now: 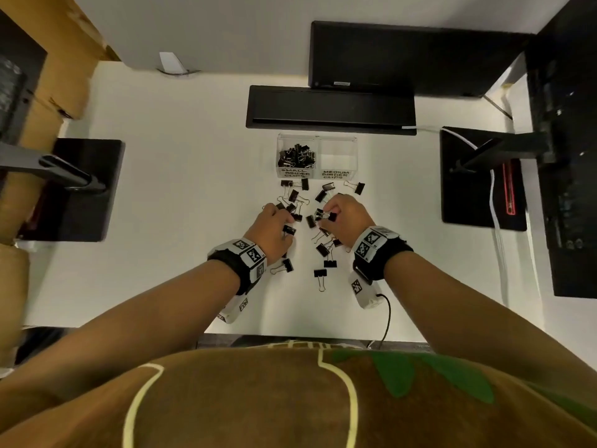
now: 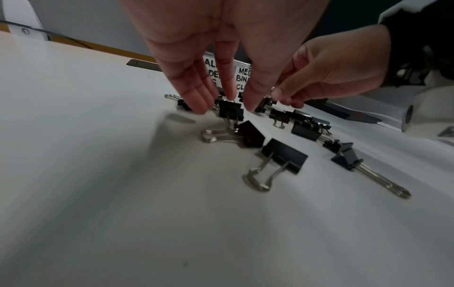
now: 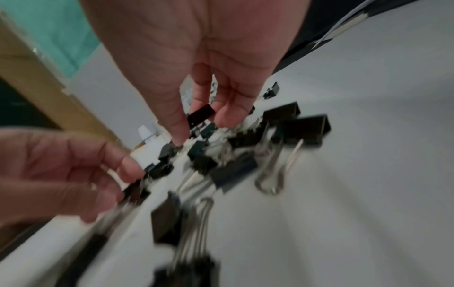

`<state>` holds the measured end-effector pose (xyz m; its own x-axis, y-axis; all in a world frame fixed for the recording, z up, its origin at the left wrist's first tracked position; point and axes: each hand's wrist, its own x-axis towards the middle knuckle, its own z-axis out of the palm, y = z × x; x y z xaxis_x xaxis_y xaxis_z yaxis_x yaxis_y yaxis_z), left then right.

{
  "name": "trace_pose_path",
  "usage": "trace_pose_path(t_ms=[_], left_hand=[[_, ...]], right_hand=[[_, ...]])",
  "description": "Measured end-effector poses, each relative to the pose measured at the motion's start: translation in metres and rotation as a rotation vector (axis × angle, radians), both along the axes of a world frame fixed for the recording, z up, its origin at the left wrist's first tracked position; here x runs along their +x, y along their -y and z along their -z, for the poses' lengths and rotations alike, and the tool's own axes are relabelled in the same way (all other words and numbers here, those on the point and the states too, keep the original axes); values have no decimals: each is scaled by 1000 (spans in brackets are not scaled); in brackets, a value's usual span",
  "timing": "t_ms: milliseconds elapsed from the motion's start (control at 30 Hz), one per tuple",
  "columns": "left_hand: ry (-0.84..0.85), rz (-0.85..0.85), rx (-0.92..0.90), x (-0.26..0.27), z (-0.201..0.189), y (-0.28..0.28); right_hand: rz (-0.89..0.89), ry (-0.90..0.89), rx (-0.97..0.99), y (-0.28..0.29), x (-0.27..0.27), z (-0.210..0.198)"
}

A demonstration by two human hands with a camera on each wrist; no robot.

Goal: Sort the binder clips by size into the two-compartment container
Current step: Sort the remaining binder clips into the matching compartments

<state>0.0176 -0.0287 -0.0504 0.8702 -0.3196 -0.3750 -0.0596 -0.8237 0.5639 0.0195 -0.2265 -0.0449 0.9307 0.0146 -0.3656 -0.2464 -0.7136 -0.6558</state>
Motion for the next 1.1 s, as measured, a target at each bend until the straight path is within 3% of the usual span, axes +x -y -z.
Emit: trace_pose_path(t_ms=[200, 367, 533, 700, 800, 967, 1100], left_hand=[[-49, 75, 19, -5, 2, -7], [-70, 115, 51, -5, 2, 1], [-22, 38, 4, 6, 4, 13], [-5, -26, -69, 12, 2, 22], [-3, -12, -95, 9, 0, 23], [-6, 79, 30, 4, -3, 18], [-40, 130, 87, 2, 1, 11]], right_hand=[[179, -12, 23, 31, 19, -9], [127, -63, 59, 34, 17, -12], [148, 43, 61, 30, 27, -21], [179, 206, -88, 31, 64, -36], [163, 185, -161, 27, 85, -38], [68, 168, -202, 22, 90, -37], [94, 201, -196, 28, 70, -38]])
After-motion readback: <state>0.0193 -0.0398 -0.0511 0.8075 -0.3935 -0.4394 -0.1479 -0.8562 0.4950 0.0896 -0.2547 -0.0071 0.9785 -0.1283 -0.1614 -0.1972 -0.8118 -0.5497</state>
